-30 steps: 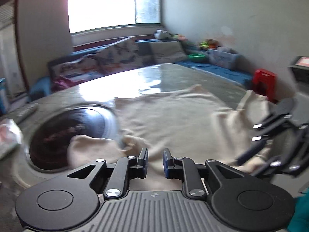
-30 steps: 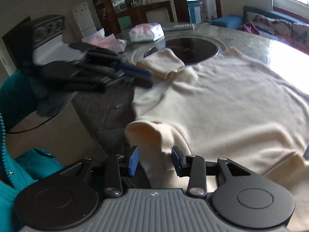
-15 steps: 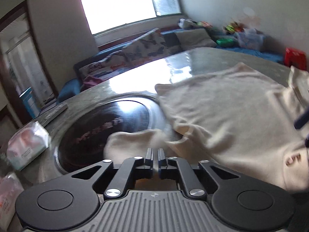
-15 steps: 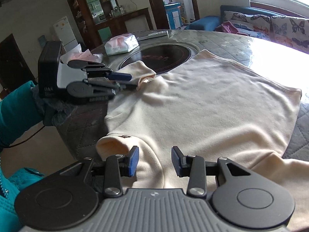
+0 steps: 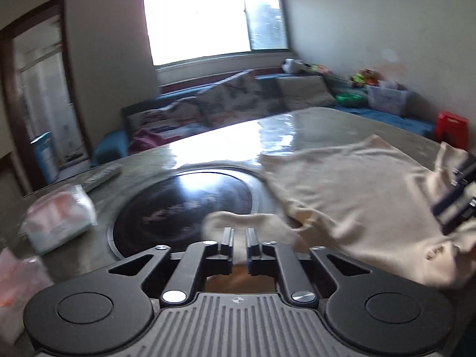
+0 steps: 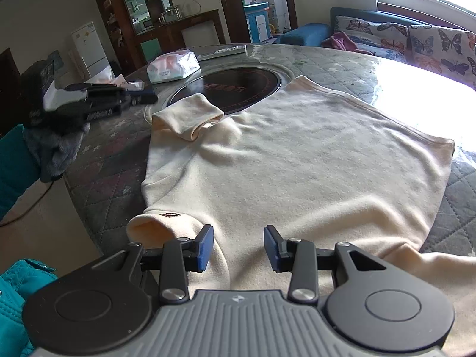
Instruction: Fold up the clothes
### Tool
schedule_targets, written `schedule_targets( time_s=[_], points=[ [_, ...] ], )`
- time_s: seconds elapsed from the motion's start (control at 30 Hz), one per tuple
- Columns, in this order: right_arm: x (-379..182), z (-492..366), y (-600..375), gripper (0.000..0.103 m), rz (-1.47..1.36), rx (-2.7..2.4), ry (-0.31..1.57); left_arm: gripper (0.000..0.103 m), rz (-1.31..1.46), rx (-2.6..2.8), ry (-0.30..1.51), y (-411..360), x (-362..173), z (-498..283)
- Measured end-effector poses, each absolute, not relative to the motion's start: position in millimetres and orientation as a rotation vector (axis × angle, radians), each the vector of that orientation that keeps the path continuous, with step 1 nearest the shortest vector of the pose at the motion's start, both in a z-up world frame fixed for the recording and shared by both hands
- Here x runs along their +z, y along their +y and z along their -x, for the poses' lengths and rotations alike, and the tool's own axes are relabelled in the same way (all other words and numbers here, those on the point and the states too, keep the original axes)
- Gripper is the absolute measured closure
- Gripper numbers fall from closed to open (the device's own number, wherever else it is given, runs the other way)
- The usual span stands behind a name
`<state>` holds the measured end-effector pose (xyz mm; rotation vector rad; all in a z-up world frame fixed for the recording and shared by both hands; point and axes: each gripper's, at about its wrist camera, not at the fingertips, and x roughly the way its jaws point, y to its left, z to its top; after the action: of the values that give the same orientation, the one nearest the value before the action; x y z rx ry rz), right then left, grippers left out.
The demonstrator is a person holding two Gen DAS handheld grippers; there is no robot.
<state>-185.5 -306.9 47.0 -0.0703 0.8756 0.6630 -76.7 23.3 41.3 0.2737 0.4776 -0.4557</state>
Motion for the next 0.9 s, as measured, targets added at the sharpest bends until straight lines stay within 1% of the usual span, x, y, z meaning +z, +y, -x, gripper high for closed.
schedule_targets(
  time_s=[0.03,0.07,0.1,0.17,0.2,0.27,0.33,0.37,0.43,0.6,0.67,0.77,0.83,0.87,0.9],
  points=[
    [47,185,-306,0.066,0.072,0.665,0.877,0.084,-0.3,-0.476,0.478,16,37,78],
    [47,185,-306,0.065,0.074,0.667,0.877,0.079,-0.327,-0.496,0.479,9,33,79],
    [47,185,-305,0.066,0.075,0.67,0.877,0.07,-0.354,-0.513,0.485,3,29,79],
    [48,186,-304,0.066,0.082,0.675,0.876,0.062,-0.4,-0.544,0.491,-8,21,77],
    [48,185,-304,0.066,0.084,0.673,0.875,0.061,-0.419,-0.558,0.494,-12,17,76],
    [48,185,-304,0.066,0.083,0.668,0.873,0.061,-0.449,-0.565,0.511,-19,10,70],
    [49,185,-304,0.065,0.079,0.669,0.871,0.078,-0.451,-0.561,0.518,-20,7,65],
    [49,185,-303,0.066,0.081,0.668,0.87,0.092,-0.438,-0.559,0.517,-18,7,63],
    [50,185,-304,0.066,0.081,0.665,0.866,0.097,-0.401,-0.533,0.499,-11,10,59],
    [52,185,-306,0.066,0.082,0.656,0.857,0.098,-0.1,-0.243,0.466,52,35,29],
    [53,184,-306,0.066,0.084,0.657,0.856,0.098,-0.003,-0.115,0.487,81,36,16],
    [54,183,-303,0.065,0.086,0.659,0.855,0.096,0.107,-0.065,0.556,113,29,5],
    [53,182,-302,0.066,0.084,0.661,0.856,0.094,0.124,-0.064,0.571,120,25,8],
    [53,181,-301,0.066,0.084,0.661,0.857,0.089,0.128,-0.072,0.572,121,24,11],
    [52,181,-301,0.066,0.083,0.661,0.859,0.076,0.131,-0.08,0.573,121,22,14]
  ],
)
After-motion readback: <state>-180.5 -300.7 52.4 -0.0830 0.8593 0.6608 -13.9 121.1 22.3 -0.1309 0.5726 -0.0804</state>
